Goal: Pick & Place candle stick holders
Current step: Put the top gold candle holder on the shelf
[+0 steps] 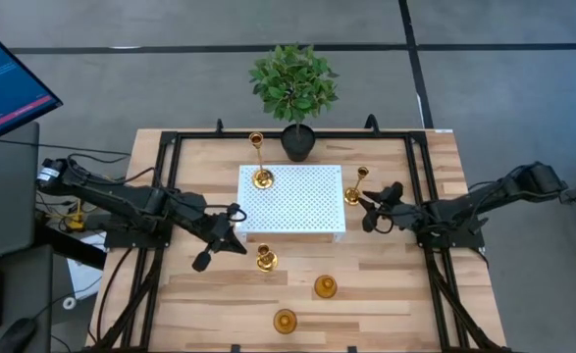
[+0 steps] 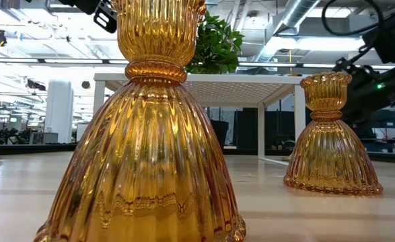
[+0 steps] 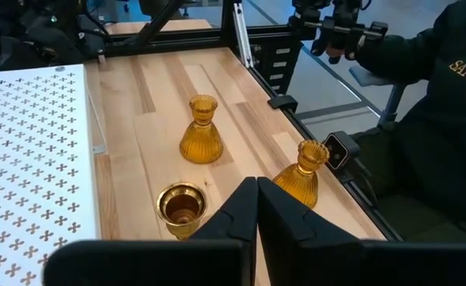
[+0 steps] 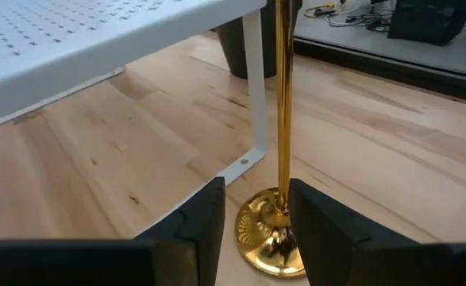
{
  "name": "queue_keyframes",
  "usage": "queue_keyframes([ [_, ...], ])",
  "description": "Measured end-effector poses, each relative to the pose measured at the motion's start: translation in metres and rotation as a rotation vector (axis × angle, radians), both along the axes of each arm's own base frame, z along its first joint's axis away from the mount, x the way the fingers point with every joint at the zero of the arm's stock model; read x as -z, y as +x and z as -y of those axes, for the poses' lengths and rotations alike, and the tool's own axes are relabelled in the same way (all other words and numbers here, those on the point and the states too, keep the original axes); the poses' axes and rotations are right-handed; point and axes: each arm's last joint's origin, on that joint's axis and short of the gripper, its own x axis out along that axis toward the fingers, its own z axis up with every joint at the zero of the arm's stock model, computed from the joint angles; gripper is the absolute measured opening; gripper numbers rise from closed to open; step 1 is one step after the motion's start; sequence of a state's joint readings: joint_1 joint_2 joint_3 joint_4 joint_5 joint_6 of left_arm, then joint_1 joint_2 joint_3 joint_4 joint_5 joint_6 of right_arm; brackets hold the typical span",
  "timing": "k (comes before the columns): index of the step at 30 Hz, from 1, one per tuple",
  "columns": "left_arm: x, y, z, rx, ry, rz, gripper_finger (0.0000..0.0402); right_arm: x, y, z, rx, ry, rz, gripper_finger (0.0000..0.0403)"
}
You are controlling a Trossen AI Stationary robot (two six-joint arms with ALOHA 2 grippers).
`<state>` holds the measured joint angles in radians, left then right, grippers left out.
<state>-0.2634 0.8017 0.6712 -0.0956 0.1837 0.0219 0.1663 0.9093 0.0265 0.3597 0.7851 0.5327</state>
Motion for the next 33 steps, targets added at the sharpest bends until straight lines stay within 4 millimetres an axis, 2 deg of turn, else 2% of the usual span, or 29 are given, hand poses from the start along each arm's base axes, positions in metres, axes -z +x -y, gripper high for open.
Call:
queue_keyframes([
  [21,-0.001,0.0,0.0,0.0,-0.002,0.006,0.001,0.025,0.022,0.019,0.14,-0.001,-0.006,0.0136],
  [28,-0.001,0.0,0.0,0.0,-0.002,0.008,0.001,0.031,0.041,0.025,0.176,-0.008,-0.055,0.0132],
  [33,-0.001,0.0,0.0,0.0,-0.003,0.008,0.001,0.038,0.05,0.026,0.182,-0.014,-0.102,0.0106],
])
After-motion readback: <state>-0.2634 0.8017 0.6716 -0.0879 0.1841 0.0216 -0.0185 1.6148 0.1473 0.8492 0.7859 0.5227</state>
